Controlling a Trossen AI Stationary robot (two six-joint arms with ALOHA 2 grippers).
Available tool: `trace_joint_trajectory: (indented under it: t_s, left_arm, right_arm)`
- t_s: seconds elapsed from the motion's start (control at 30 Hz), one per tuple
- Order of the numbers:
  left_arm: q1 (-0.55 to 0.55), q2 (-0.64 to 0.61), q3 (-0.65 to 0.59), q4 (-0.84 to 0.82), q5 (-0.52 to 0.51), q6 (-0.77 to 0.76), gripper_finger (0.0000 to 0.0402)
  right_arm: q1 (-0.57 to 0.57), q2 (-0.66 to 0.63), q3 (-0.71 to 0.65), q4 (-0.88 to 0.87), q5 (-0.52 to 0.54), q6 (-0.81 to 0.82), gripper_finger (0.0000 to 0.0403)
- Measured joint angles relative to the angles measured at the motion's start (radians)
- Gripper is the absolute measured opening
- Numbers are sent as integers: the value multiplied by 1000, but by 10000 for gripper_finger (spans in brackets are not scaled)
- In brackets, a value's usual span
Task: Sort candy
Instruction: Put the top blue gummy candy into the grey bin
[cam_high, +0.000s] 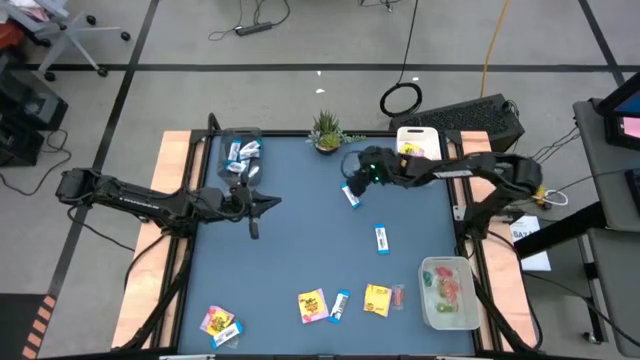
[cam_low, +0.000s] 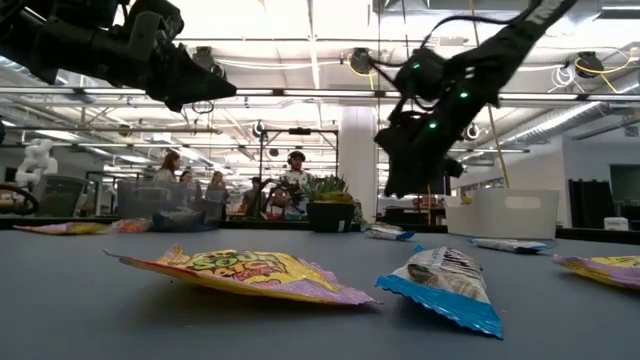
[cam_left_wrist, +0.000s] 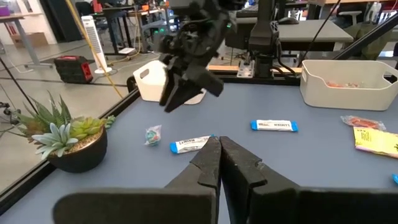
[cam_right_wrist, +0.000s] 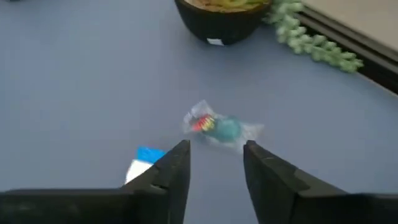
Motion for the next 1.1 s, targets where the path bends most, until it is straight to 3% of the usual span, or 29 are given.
trace_joint_trajectory:
  t_s: [0.1, 0.3, 0.53, 0.63, 0.8, 1.0, 1.1]
  left_arm:
    - [0, 0, 0, -1, 0, 0, 12]
    - [0, 0, 0, -1, 0, 0, 12]
    - [0, 0, 0, -4, 0, 7, 12]
    - [0, 0, 0, -3, 0, 19, 12]
    - [0, 0, 0, -3, 0, 19, 12]
    - [0, 0, 0, -3, 0, 19, 12]
    - [0, 0, 0, -3, 0, 19, 12]
  right_arm:
    - [-29, 75, 84, -59, -70, -20, 154]
    - [-74, 199, 226, -234, -74, -45, 166]
    - [-101, 287, 305, -321, -77, -75, 166]
    - [-112, 299, 308, -323, -148, -97, 161]
    - [-118, 309, 308, -329, -181, -108, 117]
    - [-117, 302, 308, -330, -221, -150, 21]
    - [-96, 263, 307, -360, -223, -153, 8]
